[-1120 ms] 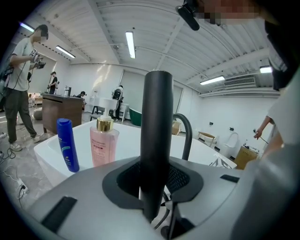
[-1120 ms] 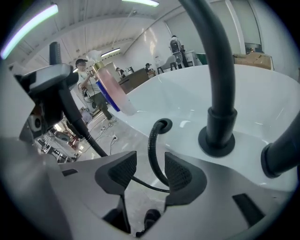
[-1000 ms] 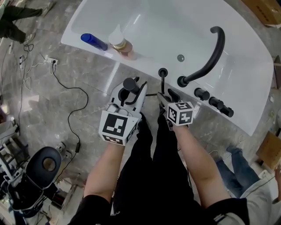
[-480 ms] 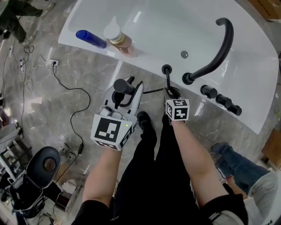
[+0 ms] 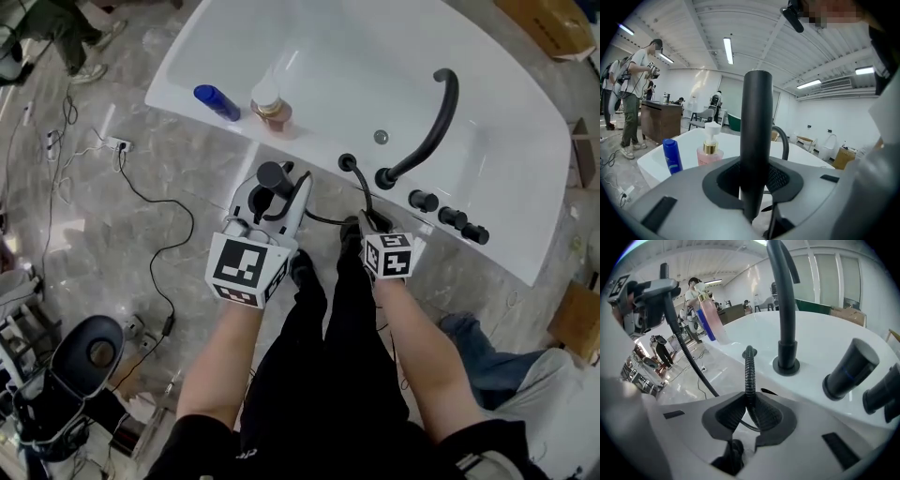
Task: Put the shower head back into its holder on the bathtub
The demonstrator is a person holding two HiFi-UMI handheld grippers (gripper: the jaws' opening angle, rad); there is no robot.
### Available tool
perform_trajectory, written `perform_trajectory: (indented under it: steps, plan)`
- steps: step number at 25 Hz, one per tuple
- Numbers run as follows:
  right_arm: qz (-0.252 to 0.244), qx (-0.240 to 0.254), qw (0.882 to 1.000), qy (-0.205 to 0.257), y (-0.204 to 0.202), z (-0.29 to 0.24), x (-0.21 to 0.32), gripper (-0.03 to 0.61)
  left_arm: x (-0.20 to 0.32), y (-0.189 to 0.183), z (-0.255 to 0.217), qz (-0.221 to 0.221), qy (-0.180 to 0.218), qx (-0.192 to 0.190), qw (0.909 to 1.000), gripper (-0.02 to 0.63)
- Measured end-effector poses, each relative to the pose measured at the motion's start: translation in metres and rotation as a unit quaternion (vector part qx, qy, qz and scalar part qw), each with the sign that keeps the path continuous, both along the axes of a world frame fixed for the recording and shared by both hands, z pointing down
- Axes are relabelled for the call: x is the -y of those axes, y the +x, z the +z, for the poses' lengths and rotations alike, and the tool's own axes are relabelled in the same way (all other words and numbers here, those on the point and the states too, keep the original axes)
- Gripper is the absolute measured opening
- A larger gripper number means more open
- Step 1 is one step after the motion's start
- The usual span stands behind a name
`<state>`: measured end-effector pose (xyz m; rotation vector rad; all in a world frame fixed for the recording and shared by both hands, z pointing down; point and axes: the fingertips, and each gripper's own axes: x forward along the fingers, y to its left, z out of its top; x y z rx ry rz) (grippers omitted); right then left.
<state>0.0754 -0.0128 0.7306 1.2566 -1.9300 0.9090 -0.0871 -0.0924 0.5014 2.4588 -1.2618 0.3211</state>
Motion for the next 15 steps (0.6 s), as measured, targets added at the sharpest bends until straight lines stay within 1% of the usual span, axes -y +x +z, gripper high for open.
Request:
perform_trajectory:
  steps: [3,7,15]
  plan:
    - [-0.012,0.008,1.0,0.0,-0.004,-0.023,0.008,0.072,0.003,0.002,-0.019,0.001,0.009,-0.004,1.0,0.118]
    - [-0.03,0.016,0.999,-0.011,-0.019,-0.037,0.024,0.072,0.005,0.003,-0.036,0.0,0.019,-0.008,0.9998,0.118]
    - [-0.028,0.024,0.999,-0.038,-0.041,-0.027,0.057,0.067,0.007,0.002,-0.037,-0.008,0.022,-0.002,0.9997,0.118]
